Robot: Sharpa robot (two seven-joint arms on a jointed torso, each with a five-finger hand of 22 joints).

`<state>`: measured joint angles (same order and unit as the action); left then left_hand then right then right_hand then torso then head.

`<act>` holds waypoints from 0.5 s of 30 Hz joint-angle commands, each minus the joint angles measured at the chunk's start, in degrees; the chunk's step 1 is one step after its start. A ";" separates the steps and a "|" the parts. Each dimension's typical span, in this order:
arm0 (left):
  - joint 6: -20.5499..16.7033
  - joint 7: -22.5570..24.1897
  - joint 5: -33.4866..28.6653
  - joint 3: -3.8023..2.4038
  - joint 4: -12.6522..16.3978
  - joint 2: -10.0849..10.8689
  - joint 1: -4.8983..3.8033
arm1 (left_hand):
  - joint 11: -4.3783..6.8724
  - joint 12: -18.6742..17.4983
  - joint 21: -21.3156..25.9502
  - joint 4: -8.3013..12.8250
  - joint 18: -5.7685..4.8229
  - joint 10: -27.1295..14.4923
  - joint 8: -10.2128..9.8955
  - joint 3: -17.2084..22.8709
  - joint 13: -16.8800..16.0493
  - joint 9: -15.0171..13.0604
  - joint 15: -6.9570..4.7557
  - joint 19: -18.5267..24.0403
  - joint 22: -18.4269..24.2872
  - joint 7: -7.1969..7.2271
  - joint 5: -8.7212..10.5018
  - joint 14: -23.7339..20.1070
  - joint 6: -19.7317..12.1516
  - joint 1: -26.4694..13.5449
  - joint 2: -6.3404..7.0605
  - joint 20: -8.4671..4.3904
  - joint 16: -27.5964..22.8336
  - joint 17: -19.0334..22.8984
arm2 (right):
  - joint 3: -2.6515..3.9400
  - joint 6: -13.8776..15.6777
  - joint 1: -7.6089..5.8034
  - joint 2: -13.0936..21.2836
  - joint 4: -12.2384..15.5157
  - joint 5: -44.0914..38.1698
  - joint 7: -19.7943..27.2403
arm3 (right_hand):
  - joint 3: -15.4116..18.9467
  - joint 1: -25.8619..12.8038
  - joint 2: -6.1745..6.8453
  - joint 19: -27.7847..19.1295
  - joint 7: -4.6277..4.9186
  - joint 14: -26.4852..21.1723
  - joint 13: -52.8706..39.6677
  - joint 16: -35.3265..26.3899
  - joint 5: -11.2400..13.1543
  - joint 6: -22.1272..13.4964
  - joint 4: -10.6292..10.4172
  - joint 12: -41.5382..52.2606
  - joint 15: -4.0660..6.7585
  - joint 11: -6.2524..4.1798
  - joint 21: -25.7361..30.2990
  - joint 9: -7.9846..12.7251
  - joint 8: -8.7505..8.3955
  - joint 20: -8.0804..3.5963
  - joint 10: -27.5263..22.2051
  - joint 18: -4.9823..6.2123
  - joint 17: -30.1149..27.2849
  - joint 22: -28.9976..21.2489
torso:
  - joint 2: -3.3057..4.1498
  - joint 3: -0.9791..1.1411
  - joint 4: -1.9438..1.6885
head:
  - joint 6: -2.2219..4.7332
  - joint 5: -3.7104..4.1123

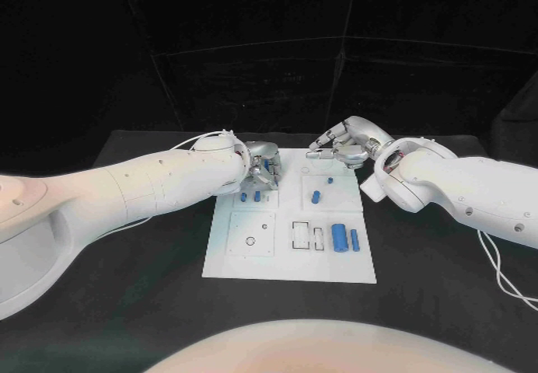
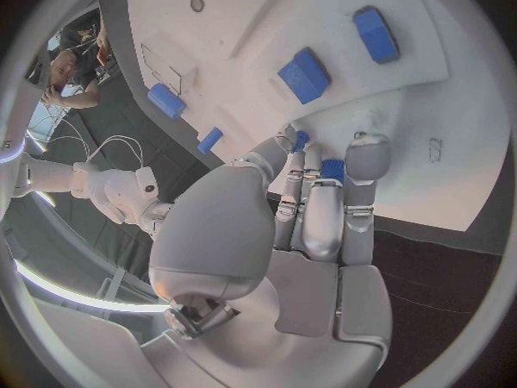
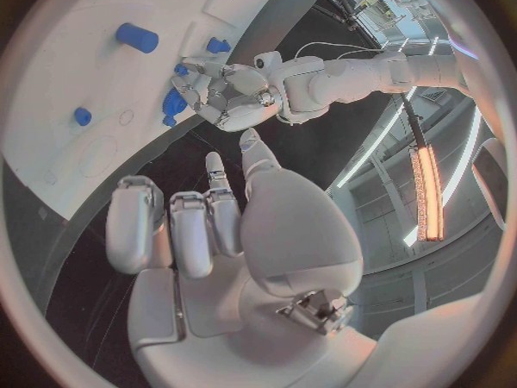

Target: Assemble the parts on the task board

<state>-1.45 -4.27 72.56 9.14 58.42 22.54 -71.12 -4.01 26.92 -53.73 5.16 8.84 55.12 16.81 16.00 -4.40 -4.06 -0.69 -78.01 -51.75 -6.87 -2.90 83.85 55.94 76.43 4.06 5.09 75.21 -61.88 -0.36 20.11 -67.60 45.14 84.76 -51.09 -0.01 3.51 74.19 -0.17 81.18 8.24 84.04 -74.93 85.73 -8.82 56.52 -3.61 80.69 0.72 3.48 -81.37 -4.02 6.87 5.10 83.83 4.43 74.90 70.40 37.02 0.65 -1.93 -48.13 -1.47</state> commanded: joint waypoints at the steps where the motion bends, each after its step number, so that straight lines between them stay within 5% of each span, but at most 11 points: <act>1: 1.70 -0.31 0.46 0.09 0.10 -0.11 0.08 | 0.01 -0.50 -0.54 0.06 -0.95 0.69 -0.38 0.57 0.30 0.09 -0.06 -0.52 -0.46 -0.01 0.06 0.32 0.51 -0.14 -0.55 -0.09 0.38 0.05 | 0.03 -0.18 -0.11 -0.04 0.06 -0.04 0.32 | 0.33 -0.18 -0.36 -0.22 0.02 4.05 -6.72 -0.26 -0.29 -0.32 0.03 -0.21 0.24 -0.11 0.29 0.05 0.26 0.03 -0.17 -0.43 6.28 -0.05 | -0.02 -0.01 0.04 | 0.06 0.02; 15: 0.56 -1.14 1.26 0.09 0.07 0.00 0.15 | 1.02 -1.73 -3.78 1.95 -1.43 5.74 -0.71 6.54 0.57 -0.16 -0.95 -1.46 -3.96 0.07 0.19 0.72 4.00 2.29 -4.19 -0.83 0.97 0.01 | 0.03 -0.12 -0.11 -0.09 0.04 -0.04 0.38 | 0.33 -0.18 -0.36 -0.22 0.02 4.05 -6.72 -0.26 -0.29 -0.32 0.03 -0.21 0.24 -0.11 0.29 0.05 0.26 0.03 -0.17 -0.43 6.28 -0.05 | -0.01 -0.02 0.00 | -0.02 0.15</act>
<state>-1.05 -4.95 73.03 9.08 58.44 22.49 -71.17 -3.07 25.26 -57.37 7.11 7.96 60.47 15.98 22.19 -3.71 -4.07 -1.33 -79.01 -55.59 -6.74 -2.66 84.06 59.52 78.32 0.66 4.27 75.88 -61.89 -0.36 20.11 -67.60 45.10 84.75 -51.09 -0.02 3.51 74.19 -0.17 81.18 8.24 84.05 -74.93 85.74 -8.82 56.52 -3.61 80.69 0.72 3.48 -81.37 -4.02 6.87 5.10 83.83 4.43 74.90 70.40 37.01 0.64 -1.93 -48.15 -1.37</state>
